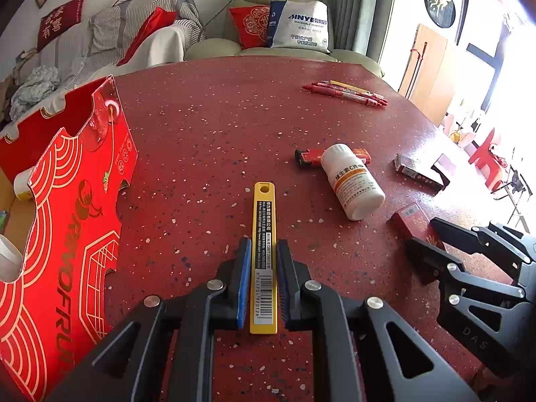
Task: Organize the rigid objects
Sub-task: 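Grasp the yellow utility knife with the left gripper while the right gripper grasps the red box, then lift the yellow utility knife with the left gripper while the right gripper lifts the red box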
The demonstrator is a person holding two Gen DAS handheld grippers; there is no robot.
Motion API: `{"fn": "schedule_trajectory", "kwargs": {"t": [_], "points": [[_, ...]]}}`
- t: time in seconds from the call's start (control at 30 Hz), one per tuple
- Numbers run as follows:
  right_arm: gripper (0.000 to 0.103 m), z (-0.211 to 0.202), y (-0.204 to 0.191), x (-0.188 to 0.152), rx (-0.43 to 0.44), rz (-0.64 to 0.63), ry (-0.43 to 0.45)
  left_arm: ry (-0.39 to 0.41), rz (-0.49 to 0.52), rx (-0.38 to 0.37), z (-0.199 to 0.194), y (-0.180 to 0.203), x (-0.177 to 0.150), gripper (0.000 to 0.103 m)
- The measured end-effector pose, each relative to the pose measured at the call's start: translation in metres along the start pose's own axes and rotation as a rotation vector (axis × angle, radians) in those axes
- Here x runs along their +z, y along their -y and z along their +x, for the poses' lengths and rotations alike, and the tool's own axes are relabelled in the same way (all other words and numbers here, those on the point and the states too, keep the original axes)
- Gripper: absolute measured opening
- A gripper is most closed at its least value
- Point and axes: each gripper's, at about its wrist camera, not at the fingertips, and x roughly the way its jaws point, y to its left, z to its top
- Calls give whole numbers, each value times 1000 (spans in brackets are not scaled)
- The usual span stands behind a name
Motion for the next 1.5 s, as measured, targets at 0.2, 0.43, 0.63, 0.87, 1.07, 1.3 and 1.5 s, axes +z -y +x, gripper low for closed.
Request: {"fn": "schedule_trajectory", "kwargs": {"t": [0.2, 0.43, 0.63, 0.87, 1.07, 1.3, 1.5], "points": [[36, -1, -2, 0, -5, -2, 0, 2, 67, 84, 1, 15, -1, 16], [36, -1, -1, 0, -1, 2, 1, 2, 57, 72, 1, 13, -1, 16], [36, -1, 1, 1, 10, 12, 1, 1, 42, 56, 1, 12, -2, 15], [36, -1, 4, 1, 24, 22, 2, 4, -29, -44, -14, -5, -15, 15], [36, -1, 4, 1, 26, 25, 1, -1, 9, 1, -14, 4, -14, 15], [36, -2, 2, 0, 14, 19, -7, -5, 45, 60, -10, 14, -14, 16], [36, -6, 0, -4, 10, 38, -4, -3, 53, 69, -8, 16, -13, 16]]}}
